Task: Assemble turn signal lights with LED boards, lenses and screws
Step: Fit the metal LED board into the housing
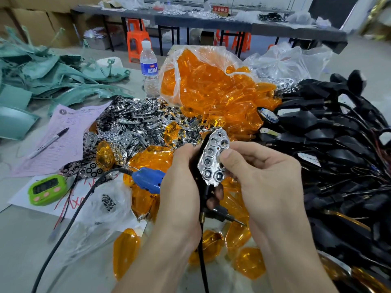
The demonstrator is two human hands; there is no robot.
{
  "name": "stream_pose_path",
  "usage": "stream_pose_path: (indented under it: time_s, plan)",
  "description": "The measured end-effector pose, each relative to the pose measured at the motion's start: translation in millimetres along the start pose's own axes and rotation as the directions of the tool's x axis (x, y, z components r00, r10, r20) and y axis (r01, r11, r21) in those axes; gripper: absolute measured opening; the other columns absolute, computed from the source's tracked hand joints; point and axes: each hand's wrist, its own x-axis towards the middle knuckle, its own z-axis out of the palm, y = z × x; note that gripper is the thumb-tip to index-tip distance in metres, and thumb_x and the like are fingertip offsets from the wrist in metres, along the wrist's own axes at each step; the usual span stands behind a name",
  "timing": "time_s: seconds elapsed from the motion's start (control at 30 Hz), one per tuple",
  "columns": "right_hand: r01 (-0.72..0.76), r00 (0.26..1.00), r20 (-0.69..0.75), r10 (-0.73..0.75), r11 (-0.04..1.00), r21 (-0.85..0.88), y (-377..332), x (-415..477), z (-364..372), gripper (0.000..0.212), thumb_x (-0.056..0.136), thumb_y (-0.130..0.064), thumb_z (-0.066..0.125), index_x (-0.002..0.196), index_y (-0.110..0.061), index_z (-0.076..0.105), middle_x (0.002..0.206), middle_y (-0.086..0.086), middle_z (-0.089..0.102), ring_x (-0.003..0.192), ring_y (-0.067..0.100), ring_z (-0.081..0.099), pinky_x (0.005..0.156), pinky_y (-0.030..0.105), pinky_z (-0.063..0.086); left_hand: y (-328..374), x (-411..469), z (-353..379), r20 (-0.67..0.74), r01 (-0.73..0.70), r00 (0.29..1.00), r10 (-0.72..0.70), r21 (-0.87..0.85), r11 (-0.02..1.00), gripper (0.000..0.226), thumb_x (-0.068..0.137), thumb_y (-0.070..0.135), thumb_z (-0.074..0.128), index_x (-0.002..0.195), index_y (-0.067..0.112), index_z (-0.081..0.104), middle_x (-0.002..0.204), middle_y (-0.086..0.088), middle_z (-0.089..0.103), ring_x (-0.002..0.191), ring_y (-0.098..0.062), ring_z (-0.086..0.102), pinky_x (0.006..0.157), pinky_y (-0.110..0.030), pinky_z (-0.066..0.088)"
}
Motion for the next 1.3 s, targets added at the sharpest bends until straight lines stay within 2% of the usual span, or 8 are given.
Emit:
stream_pose_path:
  time_s: [0.1, 0.33, 0.53, 0.7, 0.83, 0.93, 1.13, 1.3]
  plan:
    - [0.014, 1.0, -0.026, -0.014, 1.0, -0.001, 3, 4, 1, 0.013, 0.081, -0.012, 0.086, 0.079, -0.024, 0.082, 0.067, -0.003, 0.074, 0.056, 0.003, 0.063, 0.057, 0.019, 0.051, -2, -1, 2, -0.002, -0.031, 1.0, 0.031, 0.018, 0.999, 0.042, 0.085, 0.054, 0.045, 0.081, 0.019, 0.067, 0.066, -0.007, 0.051, 0.044, -0.018, 0.043, 0.04, -0.025, 0.031]
    - [0.146, 0.986, -0.049, -0.157, 0.973, -0.181, 11, 6, 0, 0.029, 0.078, -0.021, 0.09, 0.1, -0.036, 0.077, 0.074, -0.005, 0.075, 0.066, 0.011, 0.073, 0.059, 0.024, 0.057, -2, -4, 4, -0.047, -0.08, 0.995, 0.083, 0.058, 0.995, 0.02, 0.086, 0.039, 0.058, 0.079, 0.023, 0.068, 0.059, -0.002, 0.053, 0.041, -0.015, 0.045, 0.036, -0.024, 0.032]
    - [0.105, 0.974, 0.207, -0.097, 0.994, -0.028, 2, 15, -10, 0.025, 0.08, -0.009, 0.086, 0.099, -0.023, 0.076, 0.064, -0.001, 0.067, 0.056, 0.008, 0.062, 0.056, 0.018, 0.05, 0, -9, 2, 0.015, -0.175, 0.984, 0.175, 0.053, 0.983, 0.02, 0.085, 0.035, 0.066, 0.096, 0.048, 0.077, 0.059, 0.006, 0.056, 0.043, -0.013, 0.049, 0.037, -0.022, 0.033]
    - [0.004, 0.91, 0.415, -0.009, 1.0, 0.013, -11, 25, -15, 0.025, 0.083, -0.002, 0.081, 0.099, -0.015, 0.067, 0.068, 0.016, 0.05, 0.051, 0.009, 0.048, 0.05, 0.017, 0.043, 3, -14, 1, 0.09, -0.21, 0.975, 0.203, 0.065, 0.976, 0.027, 0.081, 0.043, 0.064, 0.087, 0.069, 0.069, 0.056, 0.002, 0.056, 0.044, -0.009, 0.05, 0.04, -0.023, 0.033]
    - [0.023, 0.934, 0.356, -0.029, 1.0, 0.021, -8, 21, -5, 0.014, 0.085, -0.016, 0.077, 0.097, -0.019, 0.069, 0.072, 0.026, 0.052, 0.046, 0.028, 0.054, 0.049, 0.036, 0.052, 3, -8, 1, 0.079, -0.195, 0.978, 0.194, 0.002, 0.981, 0.028, 0.093, 0.031, 0.054, 0.093, 0.046, 0.078, 0.057, -0.007, 0.053, 0.043, -0.012, 0.047, 0.04, -0.022, 0.036]
    - [-0.014, 0.973, 0.231, -0.008, 0.996, 0.091, 9, 7, 0, 0.021, 0.091, -0.038, 0.067, 0.101, -0.02, 0.072, 0.077, 0.007, 0.064, 0.063, 0.025, 0.062, 0.062, 0.05, 0.059, 4, 1, -1, 0.02, -0.224, 0.974, 0.224, -0.017, 0.974, 0.02, 0.091, 0.027, 0.054, 0.084, 0.02, 0.071, 0.058, -0.012, 0.052, 0.043, -0.015, 0.044, 0.04, -0.023, 0.036]
    - [-0.286, 0.862, 0.46, 0.214, 0.954, 0.092, 37, -37, -6, 0.013, 0.085, -0.032, 0.072, 0.097, -0.03, 0.073, 0.081, 0.006, 0.073, 0.073, 0.024, 0.07, 0.067, 0.037, 0.06, 7, 10, -11, 0.074, -0.271, 0.96, 0.269, 0.025, 0.962, 0.02, 0.096, 0.028, 0.056, 0.101, 0.019, 0.073, 0.085, -0.009, 0.074, 0.065, -0.018, 0.067, 0.052, -0.024, 0.052]
    - [-0.125, 0.893, 0.407, 0.189, 0.976, -0.178, 32, -42, -7, 0.021, 0.1, -0.015, 0.064, 0.088, -0.03, 0.074, 0.068, 0.01, 0.07, 0.055, 0.016, 0.061, 0.055, 0.029, 0.051, 8, 11, -16, 0.163, -0.235, 0.958, 0.236, -0.028, 0.972, 0.03, 0.097, 0.025, 0.059, 0.124, 0.016, 0.068, 0.105, -0.01, 0.077, 0.101, -0.028, 0.077, 0.08, -0.031, 0.062]
